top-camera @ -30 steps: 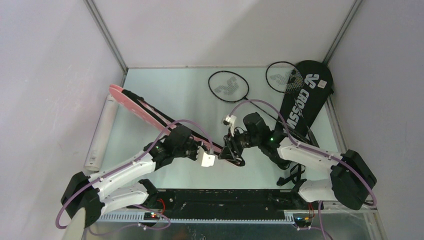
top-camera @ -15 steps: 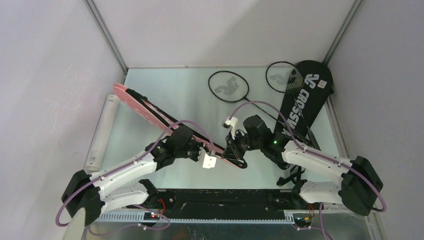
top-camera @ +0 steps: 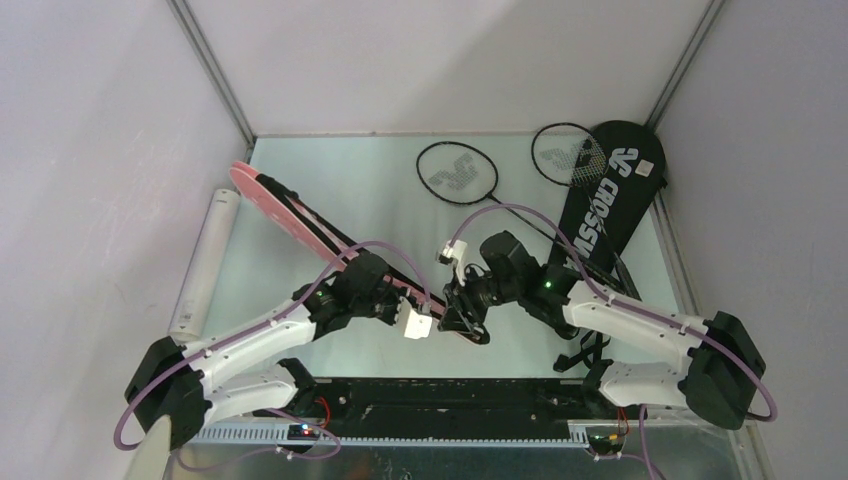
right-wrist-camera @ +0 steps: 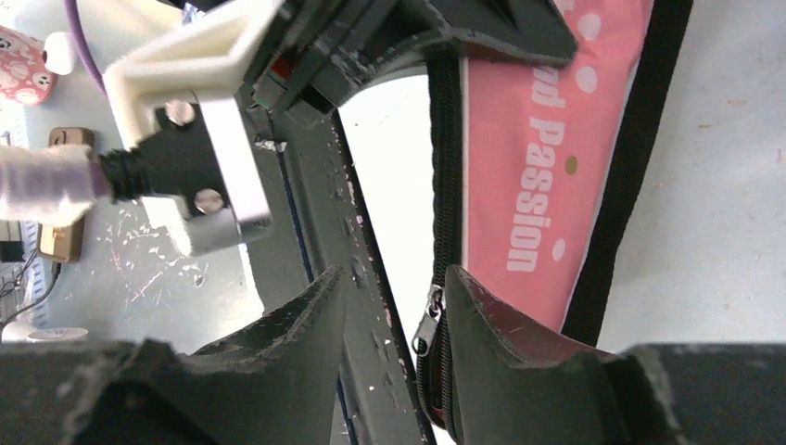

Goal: Pack up the badminton gear
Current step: Adjust the racket bag, then zip the racket bag at the center of the board.

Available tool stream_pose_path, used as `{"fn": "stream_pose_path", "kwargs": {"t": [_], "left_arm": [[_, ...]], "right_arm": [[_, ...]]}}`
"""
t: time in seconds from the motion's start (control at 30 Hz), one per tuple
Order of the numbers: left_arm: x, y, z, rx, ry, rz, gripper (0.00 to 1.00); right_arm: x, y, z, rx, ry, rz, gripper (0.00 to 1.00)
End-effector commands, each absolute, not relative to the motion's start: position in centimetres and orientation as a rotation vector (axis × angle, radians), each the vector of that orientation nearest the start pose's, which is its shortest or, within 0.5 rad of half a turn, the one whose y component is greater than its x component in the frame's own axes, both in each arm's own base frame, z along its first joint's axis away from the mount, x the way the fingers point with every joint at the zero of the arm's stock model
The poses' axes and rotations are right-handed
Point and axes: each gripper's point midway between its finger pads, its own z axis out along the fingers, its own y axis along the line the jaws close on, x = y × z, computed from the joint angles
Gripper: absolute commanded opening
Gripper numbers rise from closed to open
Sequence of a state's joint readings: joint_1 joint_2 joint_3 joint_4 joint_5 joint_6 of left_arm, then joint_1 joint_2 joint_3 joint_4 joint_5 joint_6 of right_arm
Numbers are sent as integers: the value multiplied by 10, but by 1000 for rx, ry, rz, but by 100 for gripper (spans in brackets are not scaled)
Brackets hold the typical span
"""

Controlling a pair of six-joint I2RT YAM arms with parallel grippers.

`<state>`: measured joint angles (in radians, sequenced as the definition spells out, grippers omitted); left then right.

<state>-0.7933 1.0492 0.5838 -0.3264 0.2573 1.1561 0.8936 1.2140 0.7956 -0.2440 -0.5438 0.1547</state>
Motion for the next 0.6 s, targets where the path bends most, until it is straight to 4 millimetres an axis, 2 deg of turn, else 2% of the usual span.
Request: {"fn": "stream_pose_path", "kwargs": {"t": [0.0,0.17,0.37,0.43,0.5,0.57], "left_arm": [[217,-224,113,1951,1173,-84,0],[216,-224,113,1952,1168,-85,0],[216,-222,111,1969,1170,-79,0],[216,-222,111,1971,1172,-77,0],[216,-223,111,1972,1170,-79,0],[216,-223,112,1975,1170,-82,0]], "right_arm": [[131,326,166,-1198,2012,1174,46],[139,317,149,-1181,2089,1062,49],[146,309,138,-1166,2137,974,50],[142,309,135,-1182,2148,976,43],[137,311,134,-1208,2142,976,17],[134,313,135,-1224,2128,978,6]]}}
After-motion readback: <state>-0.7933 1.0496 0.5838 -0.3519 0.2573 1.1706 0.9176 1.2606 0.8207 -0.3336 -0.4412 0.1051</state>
